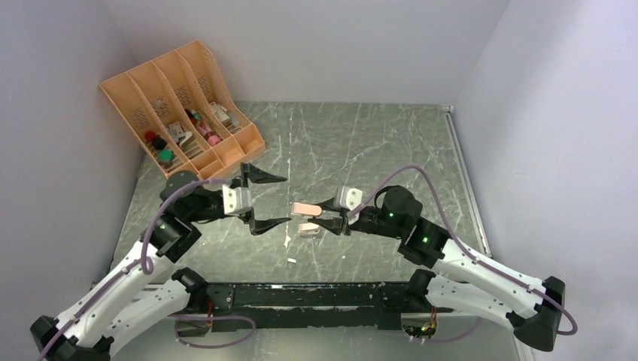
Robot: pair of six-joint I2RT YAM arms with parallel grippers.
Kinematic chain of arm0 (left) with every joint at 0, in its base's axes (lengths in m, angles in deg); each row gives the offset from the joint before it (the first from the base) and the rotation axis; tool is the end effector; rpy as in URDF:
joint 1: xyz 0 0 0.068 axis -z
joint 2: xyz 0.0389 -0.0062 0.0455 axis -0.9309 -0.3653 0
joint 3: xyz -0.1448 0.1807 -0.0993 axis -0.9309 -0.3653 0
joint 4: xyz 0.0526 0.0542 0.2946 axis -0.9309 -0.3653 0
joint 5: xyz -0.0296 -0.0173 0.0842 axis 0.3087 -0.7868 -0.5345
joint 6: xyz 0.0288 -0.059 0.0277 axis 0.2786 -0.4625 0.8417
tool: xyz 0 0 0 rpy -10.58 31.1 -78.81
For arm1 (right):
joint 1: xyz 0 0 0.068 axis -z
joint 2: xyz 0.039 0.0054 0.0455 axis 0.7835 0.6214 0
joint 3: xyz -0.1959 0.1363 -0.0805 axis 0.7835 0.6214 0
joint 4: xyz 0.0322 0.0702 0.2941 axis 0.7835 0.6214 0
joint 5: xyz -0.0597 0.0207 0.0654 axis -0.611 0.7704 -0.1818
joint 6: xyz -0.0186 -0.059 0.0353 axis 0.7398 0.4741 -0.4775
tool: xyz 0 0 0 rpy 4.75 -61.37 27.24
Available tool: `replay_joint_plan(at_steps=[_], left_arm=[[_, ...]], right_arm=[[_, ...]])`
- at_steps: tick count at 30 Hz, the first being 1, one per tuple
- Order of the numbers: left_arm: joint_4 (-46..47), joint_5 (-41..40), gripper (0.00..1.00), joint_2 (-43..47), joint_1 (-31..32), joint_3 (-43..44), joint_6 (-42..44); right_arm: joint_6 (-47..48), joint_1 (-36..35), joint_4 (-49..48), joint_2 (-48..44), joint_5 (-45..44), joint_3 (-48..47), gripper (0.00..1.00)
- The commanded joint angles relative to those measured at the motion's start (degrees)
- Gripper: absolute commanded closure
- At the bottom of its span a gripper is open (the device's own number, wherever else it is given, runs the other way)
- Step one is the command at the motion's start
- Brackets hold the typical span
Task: Load the staples into the stapler
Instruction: Pick up the stapler from the center of the board.
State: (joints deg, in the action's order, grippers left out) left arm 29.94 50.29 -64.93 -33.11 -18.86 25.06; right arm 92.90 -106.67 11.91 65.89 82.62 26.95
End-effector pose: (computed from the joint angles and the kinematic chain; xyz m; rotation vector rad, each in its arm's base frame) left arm 0.1721 -0.1736 0.3424 1.2116 1.0234 -0.8519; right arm 0.1406 0.2393 0.3000 -1.2324 1.1763 0.8062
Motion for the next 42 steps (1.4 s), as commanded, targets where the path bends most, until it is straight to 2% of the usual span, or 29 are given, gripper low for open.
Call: replay_joint_plan(at_steps=[1, 10, 15, 20, 26, 39, 42], left_arm=[[5.91, 8.37, 0.06, -2.52, 0.03, 0.28, -3.06], [12.07, 7.81, 0.08, -5.36, 1.13, -1.33, -5.38], [11.09, 9.27, 0.17, -7.32, 1.49, -0.73, -4.1], [11.72, 9.31, 0.2, -7.25, 1.58, -1.6, -4.17], [10.57, 10.53, 0.35, -8.31, 1.63, -0.92, -3.58], [11.91, 11.93, 0.34, -7.77, 1.63, -1.26, -3.8], [11.75, 11.83, 0.39, -7.98, 1.63, -1.1, -4.01]], right_arm=[[0.9, 0.15, 2.26, -2.38, 0.26, -2.39, 0.78], [0.5, 0.14, -0.9, -1.89, 0.83, -3.24, 0.78], [-0.35, 0.1, -2.52, -1.35, 0.92, -3.62, 0.78], [-0.87, 0.05, -3.48, -1.31, 1.42, -4.4, 0.78], [-0.65, 0.04, -3.23, -0.71, 1.64, -5.05, 0.78], [-0.12, 0.05, -2.38, -0.21, 1.71, -5.61, 0.78], [-0.29, 0.0, -2.68, -0.32, 1.71, -5.56, 0.78]])
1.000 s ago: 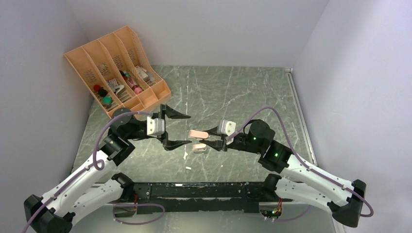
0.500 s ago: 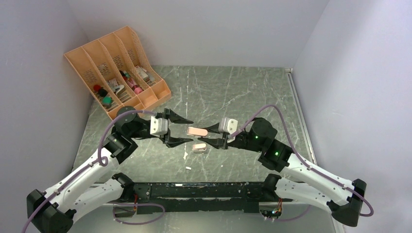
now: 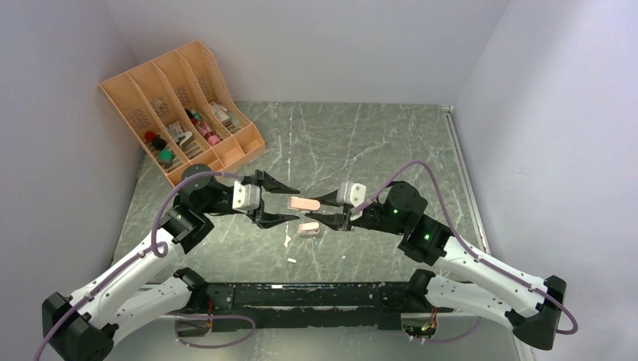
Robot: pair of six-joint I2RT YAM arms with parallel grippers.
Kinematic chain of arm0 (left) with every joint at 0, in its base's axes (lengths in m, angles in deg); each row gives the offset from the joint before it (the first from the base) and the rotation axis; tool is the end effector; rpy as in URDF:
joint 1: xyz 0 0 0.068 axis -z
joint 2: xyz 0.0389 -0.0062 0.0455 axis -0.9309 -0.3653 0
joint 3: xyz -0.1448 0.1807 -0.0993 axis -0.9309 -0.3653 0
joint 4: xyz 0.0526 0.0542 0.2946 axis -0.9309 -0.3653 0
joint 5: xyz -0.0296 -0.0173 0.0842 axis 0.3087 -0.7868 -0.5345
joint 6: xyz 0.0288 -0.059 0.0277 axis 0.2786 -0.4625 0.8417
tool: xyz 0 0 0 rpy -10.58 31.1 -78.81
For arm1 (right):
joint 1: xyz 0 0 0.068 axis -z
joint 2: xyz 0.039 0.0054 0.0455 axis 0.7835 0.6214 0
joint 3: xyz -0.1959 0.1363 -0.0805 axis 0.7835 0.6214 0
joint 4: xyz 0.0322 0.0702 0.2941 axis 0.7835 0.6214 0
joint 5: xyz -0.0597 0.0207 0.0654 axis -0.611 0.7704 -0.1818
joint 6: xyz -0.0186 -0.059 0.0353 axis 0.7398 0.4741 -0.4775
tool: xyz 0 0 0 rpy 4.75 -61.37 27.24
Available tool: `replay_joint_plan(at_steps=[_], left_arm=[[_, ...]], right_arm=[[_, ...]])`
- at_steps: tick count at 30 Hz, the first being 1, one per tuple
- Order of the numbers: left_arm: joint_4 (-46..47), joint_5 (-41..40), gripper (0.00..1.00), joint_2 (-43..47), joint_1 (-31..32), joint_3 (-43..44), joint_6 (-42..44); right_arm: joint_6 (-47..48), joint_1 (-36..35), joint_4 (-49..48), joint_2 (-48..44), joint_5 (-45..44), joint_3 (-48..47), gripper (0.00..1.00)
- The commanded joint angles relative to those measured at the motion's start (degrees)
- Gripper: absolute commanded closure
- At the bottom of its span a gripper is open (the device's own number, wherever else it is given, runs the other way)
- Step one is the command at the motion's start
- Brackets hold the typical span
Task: Load the staples into the stapler
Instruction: Pick up the stapler from the center of the board.
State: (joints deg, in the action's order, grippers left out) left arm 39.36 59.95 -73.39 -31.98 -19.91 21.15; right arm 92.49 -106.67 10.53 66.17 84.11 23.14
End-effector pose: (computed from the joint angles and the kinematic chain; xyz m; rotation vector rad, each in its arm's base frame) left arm 0.1843 -0.1964 0.3183 1.3086 0.9712 -1.0418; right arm 0.1388 0.2392 0.3300 -1.2014 1.0908 0.8317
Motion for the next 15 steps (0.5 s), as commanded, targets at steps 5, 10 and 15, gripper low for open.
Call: replay_joint_plan(at_steps=[5, 10, 15], left_arm=[[1.53, 3.67, 0.47, -0.17, 0.45, 0.73, 0.14], [1.65, 3.94, 0.56, -0.24, 0.49, 0.85, -0.01], [1.22, 4.34, 0.73, -0.68, 0.49, 1.18, -0.23]], right_arm=[[0.41, 0.06, -0.85, -0.47, 0.32, -1.77, 0.78], [0.7, 0.0, -0.43, -0.21, 0.36, -1.75, 0.78], [1.31, 0.07, 1.06, 0.41, 0.49, -2.23, 0.77]])
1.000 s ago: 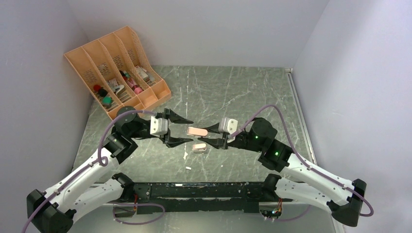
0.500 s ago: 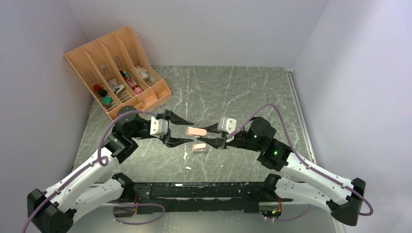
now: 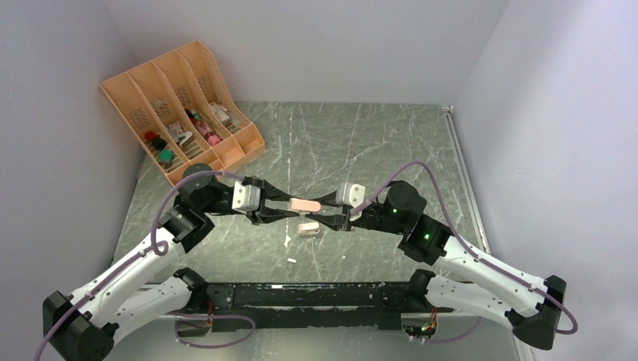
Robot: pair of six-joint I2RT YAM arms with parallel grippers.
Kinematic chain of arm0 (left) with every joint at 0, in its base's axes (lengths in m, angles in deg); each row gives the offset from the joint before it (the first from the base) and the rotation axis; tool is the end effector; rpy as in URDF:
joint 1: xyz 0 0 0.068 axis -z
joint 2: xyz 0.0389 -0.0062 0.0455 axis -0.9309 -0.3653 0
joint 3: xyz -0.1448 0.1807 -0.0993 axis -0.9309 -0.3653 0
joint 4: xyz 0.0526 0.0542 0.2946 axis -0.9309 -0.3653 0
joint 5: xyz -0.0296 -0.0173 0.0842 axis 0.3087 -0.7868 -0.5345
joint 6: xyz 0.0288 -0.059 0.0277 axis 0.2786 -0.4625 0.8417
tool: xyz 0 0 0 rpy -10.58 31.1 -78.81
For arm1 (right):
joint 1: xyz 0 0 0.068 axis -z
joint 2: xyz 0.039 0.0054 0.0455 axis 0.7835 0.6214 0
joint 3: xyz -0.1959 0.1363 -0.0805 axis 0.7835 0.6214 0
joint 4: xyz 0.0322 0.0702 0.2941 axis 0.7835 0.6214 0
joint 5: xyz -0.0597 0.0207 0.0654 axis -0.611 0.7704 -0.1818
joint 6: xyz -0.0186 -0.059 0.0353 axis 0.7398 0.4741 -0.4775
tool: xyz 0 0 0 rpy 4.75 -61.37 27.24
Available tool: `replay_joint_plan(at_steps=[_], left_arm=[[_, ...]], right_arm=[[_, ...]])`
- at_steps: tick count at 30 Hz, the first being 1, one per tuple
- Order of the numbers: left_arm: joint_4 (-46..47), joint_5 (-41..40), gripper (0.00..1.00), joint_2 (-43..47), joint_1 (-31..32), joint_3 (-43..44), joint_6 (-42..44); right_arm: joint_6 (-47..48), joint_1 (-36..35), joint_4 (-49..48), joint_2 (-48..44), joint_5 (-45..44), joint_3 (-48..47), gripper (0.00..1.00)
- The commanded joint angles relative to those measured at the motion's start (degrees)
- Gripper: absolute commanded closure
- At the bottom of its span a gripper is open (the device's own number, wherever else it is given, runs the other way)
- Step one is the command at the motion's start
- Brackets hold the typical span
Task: Load the staples into the stapler
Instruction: Pick up the stapler from the center of the board.
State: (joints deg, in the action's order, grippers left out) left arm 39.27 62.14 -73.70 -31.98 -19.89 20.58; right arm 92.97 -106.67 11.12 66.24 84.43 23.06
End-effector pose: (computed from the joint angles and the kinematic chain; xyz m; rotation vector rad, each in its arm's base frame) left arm 0.1830 -0.1970 0.3168 1.3314 0.9636 -1.0792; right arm 0.1386 0.2394 0.3290 -1.2140 1.0912 0.8297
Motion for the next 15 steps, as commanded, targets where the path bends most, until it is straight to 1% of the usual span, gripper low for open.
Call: replay_joint_plan(at_steps=[1, 5, 7, 9, 10, 13, 15], left_arm=[[0.96, 2.46, 0.69, -0.48, 0.49, 1.34, 0.54], [1.25, 3.0, 0.51, -0.22, 0.49, 1.16, 0.58], [2.07, 2.7, 0.45, 0.14, 0.45, 0.69, 0.11], [2.58, 2.29, 0.44, 0.44, 0.49, 0.43, -0.08], [2.67, 2.03, 0.45, 0.47, 0.49, 0.43, -0.18], [1.91, 2.12, 0.53, 0.2, 0.43, 0.9, 0.1], [1.57, 2.47, 0.56, -0.17, 0.47, 1.31, 0.16]], right_arm=[[0.83, 0.03, 0.35, 0.28, 0.09, -2.07, 0.77], [0.72, 0.02, 0.08, 0.03, -0.1, -1.93, 0.77], [0.82, 0.07, 0.33, 0.1, -0.11, -2.06, 0.77], [0.73, 0.07, 0.34, 0.12, -0.02, -2.03, 0.77], [0.73, 0.05, 0.26, 0.04, -0.02, -1.97, 0.77], [0.8, 0.07, 0.2, 0.09, 0.06, -2.0, 0.77], [0.87, 0.07, 0.42, 0.39, 0.22, -2.14, 0.77]])
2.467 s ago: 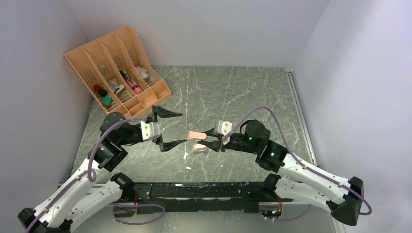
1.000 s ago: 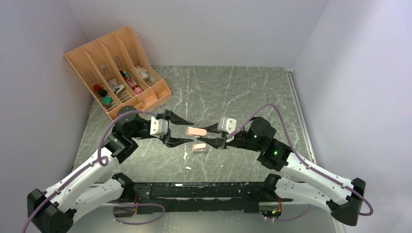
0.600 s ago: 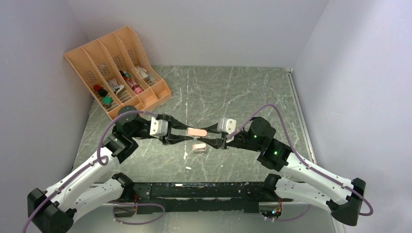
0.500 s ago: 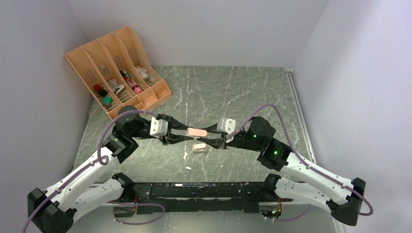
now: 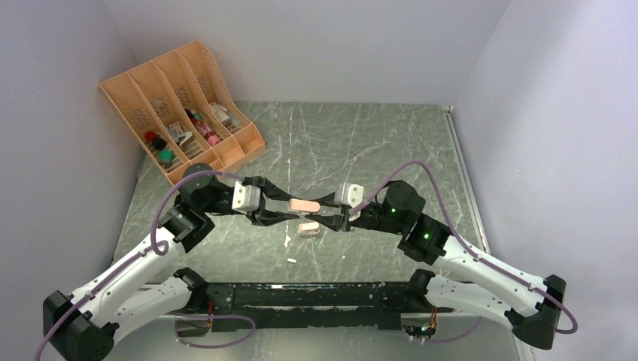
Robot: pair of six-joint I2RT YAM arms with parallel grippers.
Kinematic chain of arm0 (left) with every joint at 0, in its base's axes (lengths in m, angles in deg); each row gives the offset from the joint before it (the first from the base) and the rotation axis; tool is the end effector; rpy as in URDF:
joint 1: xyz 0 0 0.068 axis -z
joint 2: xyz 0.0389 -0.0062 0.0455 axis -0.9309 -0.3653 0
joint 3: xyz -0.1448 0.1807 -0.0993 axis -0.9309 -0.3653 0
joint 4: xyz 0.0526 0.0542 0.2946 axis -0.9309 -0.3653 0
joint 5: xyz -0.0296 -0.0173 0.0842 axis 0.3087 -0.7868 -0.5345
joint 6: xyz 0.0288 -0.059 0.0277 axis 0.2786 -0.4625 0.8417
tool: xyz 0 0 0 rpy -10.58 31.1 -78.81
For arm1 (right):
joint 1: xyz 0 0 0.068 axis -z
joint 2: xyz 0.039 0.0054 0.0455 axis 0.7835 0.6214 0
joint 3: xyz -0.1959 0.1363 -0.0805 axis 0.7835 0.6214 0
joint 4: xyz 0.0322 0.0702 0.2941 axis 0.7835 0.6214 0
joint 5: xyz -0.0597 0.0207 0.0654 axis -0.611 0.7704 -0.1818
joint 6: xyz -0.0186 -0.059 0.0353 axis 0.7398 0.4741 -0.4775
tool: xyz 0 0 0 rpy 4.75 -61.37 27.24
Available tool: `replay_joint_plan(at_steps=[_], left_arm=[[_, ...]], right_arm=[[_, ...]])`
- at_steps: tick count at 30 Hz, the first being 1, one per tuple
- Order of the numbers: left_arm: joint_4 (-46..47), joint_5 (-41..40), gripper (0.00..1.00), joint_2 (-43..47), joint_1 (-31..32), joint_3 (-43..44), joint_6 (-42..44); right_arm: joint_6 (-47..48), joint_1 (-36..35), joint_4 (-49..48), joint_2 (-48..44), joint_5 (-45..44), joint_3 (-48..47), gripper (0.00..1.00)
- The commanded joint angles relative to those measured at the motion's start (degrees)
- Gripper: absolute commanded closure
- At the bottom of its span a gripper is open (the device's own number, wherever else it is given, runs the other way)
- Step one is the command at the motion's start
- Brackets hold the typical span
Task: Load the staples into the stapler
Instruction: Pick up the stapler from the center of the board.
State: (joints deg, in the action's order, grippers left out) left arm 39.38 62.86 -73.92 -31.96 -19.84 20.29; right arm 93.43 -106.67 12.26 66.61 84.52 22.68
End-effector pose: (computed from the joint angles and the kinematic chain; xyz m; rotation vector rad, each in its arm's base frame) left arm 0.1828 -0.1975 0.3164 1.3383 0.9612 -1.0927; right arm 0.1392 0.2404 0.3276 -1.2288 1.1026 0.8252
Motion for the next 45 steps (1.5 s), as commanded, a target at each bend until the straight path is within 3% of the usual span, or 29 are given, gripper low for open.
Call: replay_joint_plan(at_steps=[1, 4, 7, 9, 10, 12, 15, 20, 24, 29, 34, 45], left_arm=[[1.44, 1.97, 0.57, -0.12, 0.41, 1.35, 0.43], [1.48, 2.28, 0.64, -0.26, 0.47, 1.5, 0.53], [1.14, 2.35, 0.79, -0.25, 0.47, 1.66, 0.97], [0.84, 1.54, 0.89, -0.15, 0.47, 1.55, 1.52], [0.83, 0.95, 0.92, -0.01, 0.45, 1.37, 1.77], [1.43, -0.47, 0.93, 0.43, 0.47, 0.86, 2.01], [3.76, -1.6, 0.93, 1.67, 0.46, -0.41, 2.05], [9.42, -3.59, 0.93, 4.4, 0.47, -3.54, 1.64], [15.1, -3.62, 0.93, 6.67, 0.47, -6.97, 2.63], [21.26, -5.34, 0.93, 7.53, 0.47, -9.05, 2.63], [26.53, -6.77, 0.93, 6.38, 0.41, -9.92, 1.79], [33.17, -10.43, 0.93, 3.51, 0.47, -10.12, 2.2]], right_arm=[[0.56, 0.0, -0.61, 0.1, 0.29, -1.81, 0.77], [0.49, -0.01, -0.75, 0.2, 0.3, -1.68, 0.76], [0.32, 0.04, -0.99, 0.06, 0.33, -1.58, 0.73], [0.1, 0.06, -1.1, 0.04, -0.02, -1.56, 0.6], [-0.13, 0.06, -1.06, 0.08, -0.24, -1.68, 0.49], [-0.64, 0.11, -0.85, -0.23, -0.71, -1.82, 0.33], [-3.69, 0.07, -2.39, -1.54, -2.0, -1.31, 0.24], [-16.94, 0.03, -11.76, -3.57, -5.96, 0.68, 0.08], [-37.38, 0.07, -22.77, -4.29, -14.03, 3.62, 0.07], [-56.42, 0.07, -24.03, -1.46, -24.0, 3.47, 0.07], [-63.18, 0.06, -26.52, 0.72, -21.92, 4.27, 0.07], [-67.73, 0.03, -27.56, 1.97, -20.61, 5.57, 0.1]])
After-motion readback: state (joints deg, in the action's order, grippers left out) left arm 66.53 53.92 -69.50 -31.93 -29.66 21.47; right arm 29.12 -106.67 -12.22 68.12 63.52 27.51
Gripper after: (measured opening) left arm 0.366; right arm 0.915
